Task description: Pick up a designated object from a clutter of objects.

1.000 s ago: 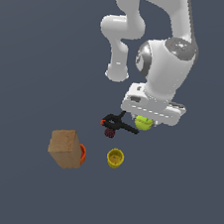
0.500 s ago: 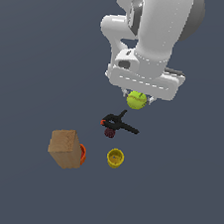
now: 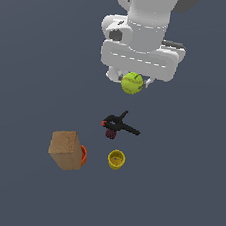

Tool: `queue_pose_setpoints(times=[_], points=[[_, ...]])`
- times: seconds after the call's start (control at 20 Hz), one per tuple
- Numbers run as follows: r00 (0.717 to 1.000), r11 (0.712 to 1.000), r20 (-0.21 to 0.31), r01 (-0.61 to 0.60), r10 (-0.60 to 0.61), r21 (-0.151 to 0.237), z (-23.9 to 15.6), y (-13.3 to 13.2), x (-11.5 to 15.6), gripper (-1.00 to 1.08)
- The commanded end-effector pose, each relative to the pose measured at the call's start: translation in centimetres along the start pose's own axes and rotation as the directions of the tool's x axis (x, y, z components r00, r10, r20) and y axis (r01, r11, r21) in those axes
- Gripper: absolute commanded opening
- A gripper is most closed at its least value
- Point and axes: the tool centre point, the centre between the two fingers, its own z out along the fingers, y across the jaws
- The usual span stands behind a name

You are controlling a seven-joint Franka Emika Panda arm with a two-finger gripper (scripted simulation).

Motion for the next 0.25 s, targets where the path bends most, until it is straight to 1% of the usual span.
queue_pose_setpoints(times=[0.0,0.2], points=[[1.0,1.0,0.0,0.0,0.0,-0.001,-0.84,0.42,-0.01,-1.0],[1.0,1.0,-0.001,0.0,0.0,-0.001,-1.26,0.64,0.0,-1.0]])
